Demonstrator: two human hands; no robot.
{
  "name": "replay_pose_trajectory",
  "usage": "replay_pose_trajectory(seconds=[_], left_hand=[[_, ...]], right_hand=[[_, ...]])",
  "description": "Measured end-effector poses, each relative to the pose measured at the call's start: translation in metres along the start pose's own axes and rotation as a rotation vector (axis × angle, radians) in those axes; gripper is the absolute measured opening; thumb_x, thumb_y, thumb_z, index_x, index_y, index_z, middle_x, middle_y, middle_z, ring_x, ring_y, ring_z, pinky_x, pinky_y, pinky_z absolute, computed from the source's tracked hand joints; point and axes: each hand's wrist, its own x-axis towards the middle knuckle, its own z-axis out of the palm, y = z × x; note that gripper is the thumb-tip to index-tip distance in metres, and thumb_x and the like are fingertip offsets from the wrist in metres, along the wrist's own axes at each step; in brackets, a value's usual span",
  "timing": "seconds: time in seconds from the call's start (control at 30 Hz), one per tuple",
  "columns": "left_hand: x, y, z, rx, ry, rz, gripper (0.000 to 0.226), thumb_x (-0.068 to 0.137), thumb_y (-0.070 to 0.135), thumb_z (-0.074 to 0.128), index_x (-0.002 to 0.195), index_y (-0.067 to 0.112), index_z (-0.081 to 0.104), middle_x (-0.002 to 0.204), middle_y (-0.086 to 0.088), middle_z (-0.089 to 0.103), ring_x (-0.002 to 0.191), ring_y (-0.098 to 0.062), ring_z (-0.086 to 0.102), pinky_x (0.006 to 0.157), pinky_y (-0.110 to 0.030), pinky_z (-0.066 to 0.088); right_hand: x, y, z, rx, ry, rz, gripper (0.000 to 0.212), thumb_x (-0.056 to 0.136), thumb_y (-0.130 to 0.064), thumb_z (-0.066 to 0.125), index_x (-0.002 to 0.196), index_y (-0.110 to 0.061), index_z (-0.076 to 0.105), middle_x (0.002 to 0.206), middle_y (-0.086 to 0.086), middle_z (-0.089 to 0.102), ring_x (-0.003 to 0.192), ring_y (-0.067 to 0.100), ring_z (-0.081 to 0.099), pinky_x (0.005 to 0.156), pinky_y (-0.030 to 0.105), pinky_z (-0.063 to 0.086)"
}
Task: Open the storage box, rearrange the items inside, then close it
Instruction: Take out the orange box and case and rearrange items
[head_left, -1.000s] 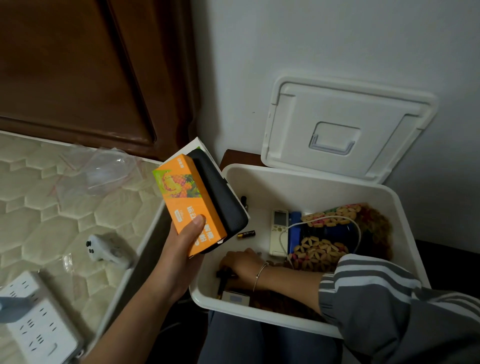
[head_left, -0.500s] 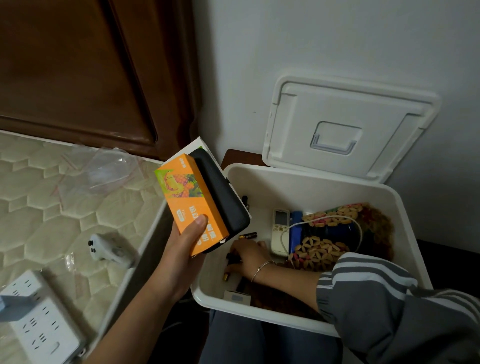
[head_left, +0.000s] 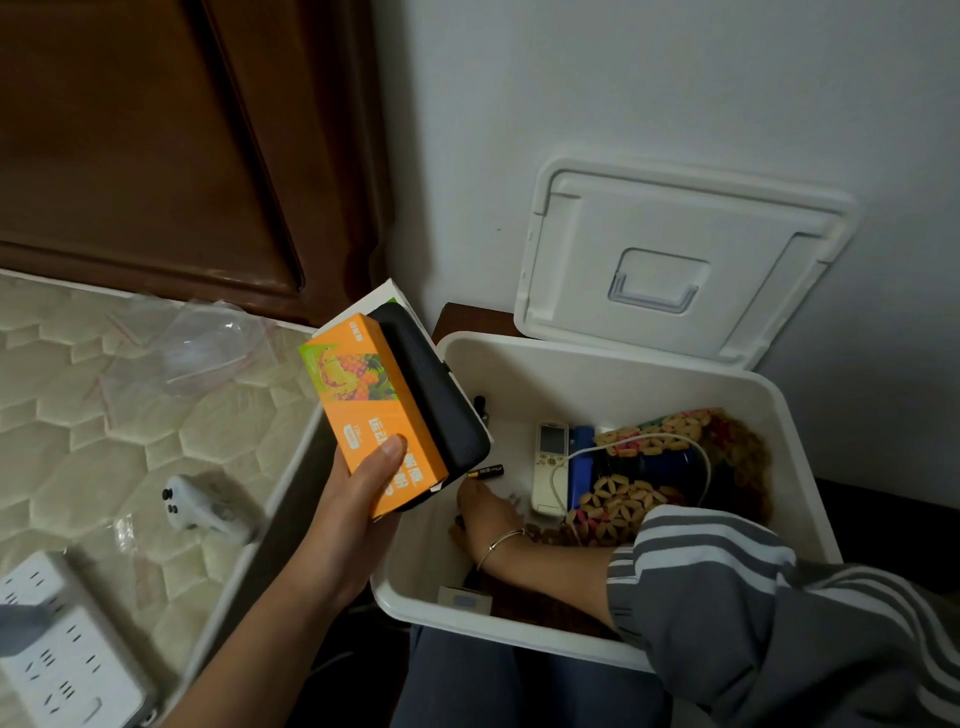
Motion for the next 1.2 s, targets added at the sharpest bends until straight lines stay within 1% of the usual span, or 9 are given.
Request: replay_pose_trajectory(seconds=[0.2, 0.33, 0.53, 0.67, 0.77, 0.9, 1.0, 1.07, 1.2], left_hand=[[0.000, -0.002, -0.001, 0.002, 0.020, 0.007, 0.067, 0.077, 0.036, 0.068, 0.138, 0.017, 0.046, 0.122, -0.011, 0.066, 0.107, -0.023, 0.067, 0.081, -0.029, 0.056], [0.000, -0.001, -0.002, 0.030, -0.003, 0.008, 0.073, 0.077, 0.043, 0.069, 0.142, 0.021, 0.043, 0.132, -0.011, 0.061, 0.120, -0.029, 0.060, 0.094, -0.038, 0.049], [0.002, -0.002, -0.007, 0.027, 0.008, 0.008, 0.072, 0.071, 0.045, 0.073, 0.136, 0.022, 0.050, 0.122, -0.010, 0.067, 0.109, -0.024, 0.067, 0.079, -0.027, 0.058], [0.004, -0.006, -0.008, 0.045, -0.014, 0.017, 0.065, 0.080, 0.040, 0.066, 0.139, 0.021, 0.046, 0.126, -0.011, 0.065, 0.112, -0.027, 0.065, 0.080, -0.029, 0.058], [0.004, -0.007, -0.008, 0.055, -0.029, 0.005, 0.074, 0.076, 0.044, 0.070, 0.142, 0.023, 0.044, 0.131, -0.013, 0.062, 0.118, -0.032, 0.061, 0.093, -0.043, 0.054], [0.002, -0.007, -0.005, 0.029, -0.021, 0.020, 0.062, 0.083, 0.038, 0.064, 0.140, 0.023, 0.046, 0.126, -0.012, 0.065, 0.107, -0.025, 0.068, 0.076, -0.032, 0.060], [0.001, -0.007, -0.002, -0.032, -0.031, 0.032, 0.053, 0.090, 0.035, 0.056, 0.140, 0.019, 0.047, 0.126, -0.014, 0.065, 0.109, -0.030, 0.066, 0.078, -0.038, 0.059], [-0.001, -0.006, -0.001, -0.077, -0.023, 0.042, 0.049, 0.094, 0.034, 0.052, 0.141, 0.018, 0.046, 0.128, -0.014, 0.064, 0.112, -0.032, 0.065, 0.081, -0.039, 0.058], [-0.004, -0.002, 0.001, -0.106, -0.024, 0.028, 0.048, 0.096, 0.035, 0.049, 0.141, 0.017, 0.047, 0.132, -0.016, 0.060, 0.118, -0.035, 0.061, 0.085, -0.044, 0.056]], right_hand=[[0.000, -0.001, -0.007, -0.111, -0.096, -0.096, 0.023, 0.096, -0.003, 0.034, 0.115, 0.002, 0.047, 0.120, 0.024, 0.049, 0.099, 0.035, 0.056, 0.070, 0.036, 0.037], [-0.005, -0.002, -0.044, 0.086, -0.216, -0.071, 0.026, 0.095, -0.014, 0.049, 0.113, 0.003, 0.057, 0.116, 0.022, 0.059, 0.106, 0.033, 0.057, 0.086, 0.033, 0.044], [-0.064, 0.042, -0.133, 0.231, -0.163, -0.087, 0.016, 0.090, -0.022, 0.060, 0.103, -0.013, 0.064, 0.108, 0.002, 0.064, 0.101, 0.013, 0.058, 0.087, 0.023, 0.044], [-0.111, 0.094, -0.164, 0.148, -0.027, 0.025, 0.013, 0.089, -0.022, 0.062, 0.100, -0.016, 0.063, 0.104, -0.005, 0.063, 0.097, 0.006, 0.056, 0.082, 0.016, 0.041], [-0.132, 0.121, -0.166, 0.058, -0.036, 0.119, 0.009, 0.087, -0.019, 0.064, 0.096, -0.019, 0.063, 0.093, -0.009, 0.060, 0.089, 0.005, 0.054, 0.071, 0.010, 0.037], [-0.141, 0.135, -0.152, -0.102, -0.224, 0.148, 0.012, 0.087, -0.018, 0.062, 0.100, -0.018, 0.063, 0.107, -0.001, 0.064, 0.093, 0.012, 0.056, 0.075, 0.019, 0.040], [-0.144, 0.136, -0.145, -0.310, -0.303, 0.166, 0.012, 0.087, -0.016, 0.058, 0.099, -0.019, 0.059, 0.099, 0.002, 0.060, 0.090, 0.019, 0.058, 0.071, 0.024, 0.041], [-0.148, 0.130, -0.145, -0.485, -0.296, 0.147, 0.010, 0.088, -0.019, 0.056, 0.098, -0.019, 0.054, 0.093, 0.003, 0.057, 0.086, 0.023, 0.059, 0.067, 0.027, 0.042], [-0.143, 0.097, -0.155, -0.586, -0.145, 0.037, 0.027, 0.090, -0.032, 0.053, 0.113, -0.018, 0.053, 0.114, 0.002, 0.059, 0.100, 0.024, 0.060, 0.071, 0.031, 0.044]])
